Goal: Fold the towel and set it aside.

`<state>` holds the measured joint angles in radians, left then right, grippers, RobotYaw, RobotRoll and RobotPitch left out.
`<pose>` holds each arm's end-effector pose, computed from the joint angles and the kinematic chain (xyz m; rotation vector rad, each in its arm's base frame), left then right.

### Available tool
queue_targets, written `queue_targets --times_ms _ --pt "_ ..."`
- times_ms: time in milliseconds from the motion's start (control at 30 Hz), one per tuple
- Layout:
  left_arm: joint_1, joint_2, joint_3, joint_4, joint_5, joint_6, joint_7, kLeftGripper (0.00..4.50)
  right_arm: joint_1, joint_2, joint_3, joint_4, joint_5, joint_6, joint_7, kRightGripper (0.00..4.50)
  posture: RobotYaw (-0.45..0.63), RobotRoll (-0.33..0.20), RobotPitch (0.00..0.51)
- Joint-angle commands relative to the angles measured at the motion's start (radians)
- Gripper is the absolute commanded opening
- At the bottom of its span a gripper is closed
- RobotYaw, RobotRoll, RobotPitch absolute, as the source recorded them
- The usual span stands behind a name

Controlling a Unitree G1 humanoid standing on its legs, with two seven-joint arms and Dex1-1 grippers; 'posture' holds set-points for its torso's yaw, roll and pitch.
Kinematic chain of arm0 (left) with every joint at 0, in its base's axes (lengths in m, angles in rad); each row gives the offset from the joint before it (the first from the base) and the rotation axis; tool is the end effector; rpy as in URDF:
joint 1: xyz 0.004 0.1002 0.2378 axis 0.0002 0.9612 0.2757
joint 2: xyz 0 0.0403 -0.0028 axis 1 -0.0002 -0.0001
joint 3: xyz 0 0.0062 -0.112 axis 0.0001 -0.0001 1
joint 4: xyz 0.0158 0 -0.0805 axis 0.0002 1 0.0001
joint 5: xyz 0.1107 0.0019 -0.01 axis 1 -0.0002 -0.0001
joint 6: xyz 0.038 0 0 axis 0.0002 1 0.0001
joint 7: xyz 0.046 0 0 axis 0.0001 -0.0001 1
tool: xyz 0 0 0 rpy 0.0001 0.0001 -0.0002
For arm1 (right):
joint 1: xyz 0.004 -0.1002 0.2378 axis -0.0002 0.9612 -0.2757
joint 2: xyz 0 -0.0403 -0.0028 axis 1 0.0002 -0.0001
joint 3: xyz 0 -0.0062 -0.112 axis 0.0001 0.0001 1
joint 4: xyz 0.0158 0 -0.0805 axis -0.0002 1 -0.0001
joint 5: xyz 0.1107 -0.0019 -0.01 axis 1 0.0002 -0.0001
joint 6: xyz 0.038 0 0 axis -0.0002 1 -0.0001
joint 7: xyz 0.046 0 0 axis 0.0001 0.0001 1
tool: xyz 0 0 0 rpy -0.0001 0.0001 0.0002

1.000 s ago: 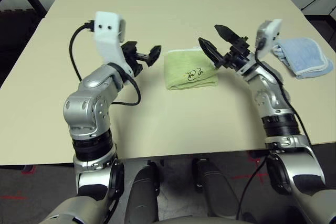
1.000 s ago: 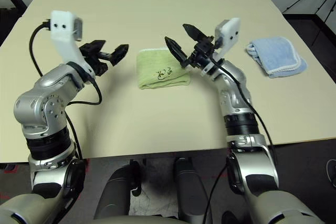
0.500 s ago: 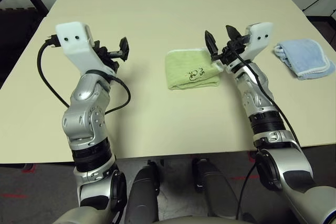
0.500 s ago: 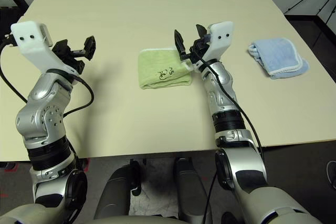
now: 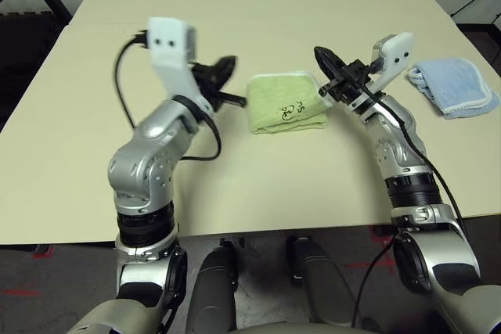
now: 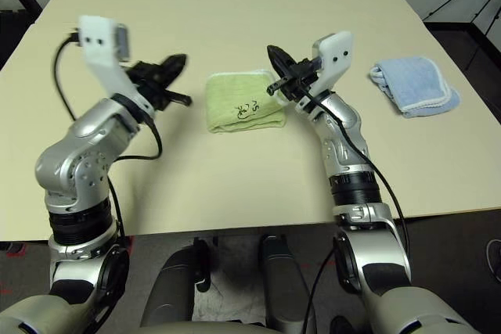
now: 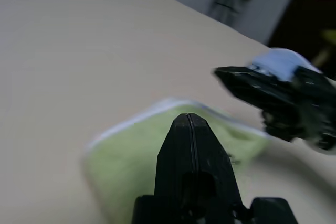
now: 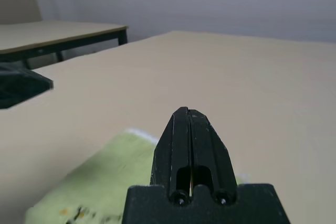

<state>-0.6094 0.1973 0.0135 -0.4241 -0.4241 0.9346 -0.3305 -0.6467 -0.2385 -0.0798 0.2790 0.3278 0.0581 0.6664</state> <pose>0.2623 0.1282 0.2142 -0.0270 -0.0571 -0.7256 0.3269 -0.1758 0.1577 0.0117 -0.3363 0.7221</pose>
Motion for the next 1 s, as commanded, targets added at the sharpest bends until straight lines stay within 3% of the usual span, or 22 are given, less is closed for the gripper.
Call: queue_targets --times_ms 33,600,1000 --pt "-0.004 0.0 -0.065 0.035 -0.006 -0.031 -0.044 0.0 0.023 -0.02 0.021 -0.041 0.007 0.043 0.028 0.02 -0.13 0.0 0.208" --pt "0.04 -0.076 -0.205 0.416 0.128 -0.313 -0.085 0.0 0.064 -0.085 0.101 0.058 -0.14 0.097 0.004 0.02 -0.17 0.0 0.242" --pt "0.074 -0.061 -0.199 0.43 0.168 -0.341 -0.095 0.0 0.037 -0.072 0.088 0.1 -0.145 0.072 -0.003 0.02 -0.15 0.0 0.246"
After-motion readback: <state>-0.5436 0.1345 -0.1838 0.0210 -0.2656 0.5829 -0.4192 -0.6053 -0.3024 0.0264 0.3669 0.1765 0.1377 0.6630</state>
